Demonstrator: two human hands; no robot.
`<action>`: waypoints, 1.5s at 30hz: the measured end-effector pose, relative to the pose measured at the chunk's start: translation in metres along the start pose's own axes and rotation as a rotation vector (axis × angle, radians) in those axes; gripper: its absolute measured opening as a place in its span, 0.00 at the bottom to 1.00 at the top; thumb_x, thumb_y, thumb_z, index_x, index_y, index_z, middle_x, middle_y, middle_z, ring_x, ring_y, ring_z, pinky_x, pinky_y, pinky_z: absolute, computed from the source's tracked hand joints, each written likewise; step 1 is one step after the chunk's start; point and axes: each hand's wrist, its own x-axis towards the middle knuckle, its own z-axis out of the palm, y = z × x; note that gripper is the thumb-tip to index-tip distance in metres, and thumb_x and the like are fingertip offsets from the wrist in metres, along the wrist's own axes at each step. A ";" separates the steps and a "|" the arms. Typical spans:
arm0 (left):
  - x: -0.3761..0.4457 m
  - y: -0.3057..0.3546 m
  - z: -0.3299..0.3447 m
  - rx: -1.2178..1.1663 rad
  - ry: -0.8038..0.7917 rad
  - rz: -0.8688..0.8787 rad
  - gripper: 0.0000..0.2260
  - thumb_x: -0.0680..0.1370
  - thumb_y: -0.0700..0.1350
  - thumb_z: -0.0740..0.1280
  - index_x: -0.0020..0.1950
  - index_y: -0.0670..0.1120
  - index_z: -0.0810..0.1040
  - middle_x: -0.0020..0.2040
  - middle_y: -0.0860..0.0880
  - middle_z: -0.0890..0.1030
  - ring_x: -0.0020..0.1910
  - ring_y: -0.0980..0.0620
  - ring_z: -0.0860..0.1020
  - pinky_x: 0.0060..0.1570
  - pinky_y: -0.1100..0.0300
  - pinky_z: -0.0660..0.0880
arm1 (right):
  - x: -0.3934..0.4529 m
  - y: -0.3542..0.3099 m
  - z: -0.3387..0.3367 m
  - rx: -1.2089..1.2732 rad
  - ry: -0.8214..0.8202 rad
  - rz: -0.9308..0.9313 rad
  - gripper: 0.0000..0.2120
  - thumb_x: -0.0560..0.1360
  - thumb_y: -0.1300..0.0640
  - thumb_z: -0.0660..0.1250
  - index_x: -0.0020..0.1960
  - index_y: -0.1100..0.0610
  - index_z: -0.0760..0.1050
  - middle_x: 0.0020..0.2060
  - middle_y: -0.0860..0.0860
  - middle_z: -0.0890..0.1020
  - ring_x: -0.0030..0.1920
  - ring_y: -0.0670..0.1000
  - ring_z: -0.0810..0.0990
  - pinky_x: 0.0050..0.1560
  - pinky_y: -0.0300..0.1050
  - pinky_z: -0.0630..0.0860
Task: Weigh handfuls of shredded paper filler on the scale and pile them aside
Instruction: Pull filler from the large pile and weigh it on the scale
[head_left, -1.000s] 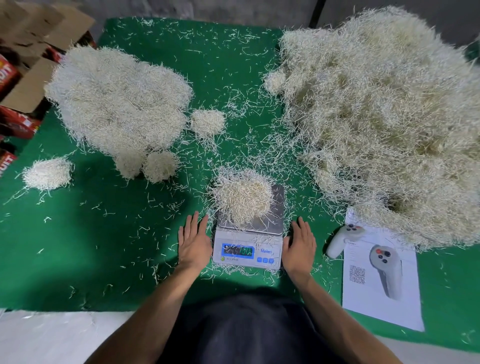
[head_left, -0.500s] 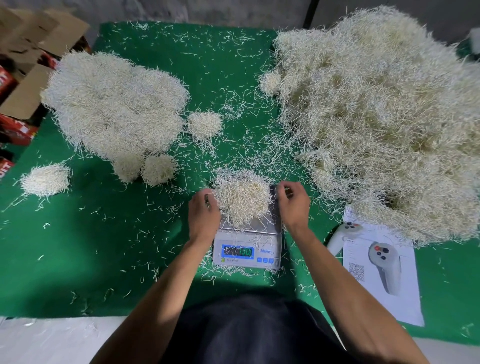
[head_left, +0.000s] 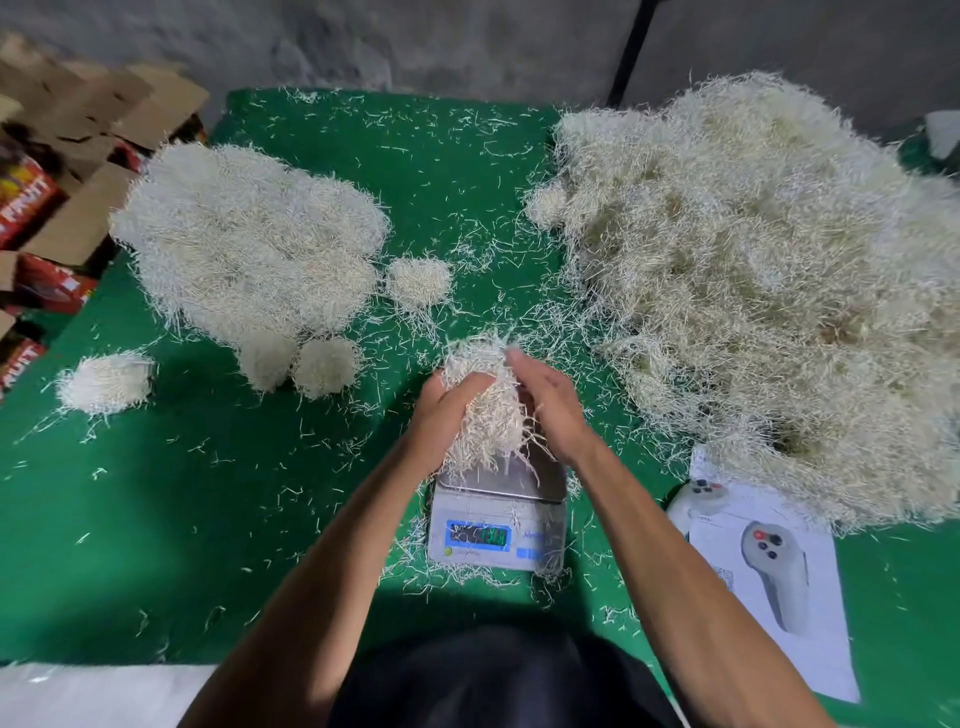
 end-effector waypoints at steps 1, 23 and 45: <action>-0.001 0.003 0.000 0.046 -0.045 -0.014 0.52 0.67 0.74 0.70 0.82 0.51 0.52 0.81 0.45 0.58 0.68 0.53 0.64 0.66 0.50 0.60 | 0.000 -0.005 -0.003 -0.056 -0.047 0.028 0.10 0.81 0.35 0.63 0.56 0.36 0.78 0.47 0.23 0.78 0.45 0.25 0.77 0.41 0.26 0.71; 0.000 0.045 -0.045 -0.143 0.112 -0.026 0.29 0.74 0.54 0.68 0.64 0.33 0.71 0.53 0.46 0.78 0.46 0.54 0.76 0.41 0.63 0.74 | 0.082 -0.026 -0.137 0.350 0.632 0.289 0.17 0.86 0.54 0.60 0.66 0.67 0.73 0.44 0.55 0.81 0.37 0.47 0.86 0.31 0.37 0.78; -0.011 0.048 0.011 -0.147 -0.204 -0.100 0.32 0.80 0.53 0.66 0.81 0.46 0.60 0.81 0.43 0.58 0.76 0.47 0.61 0.73 0.50 0.67 | 0.073 -0.044 -0.036 -0.139 0.082 0.249 0.11 0.83 0.55 0.67 0.51 0.63 0.81 0.29 0.48 0.79 0.22 0.48 0.65 0.25 0.41 0.70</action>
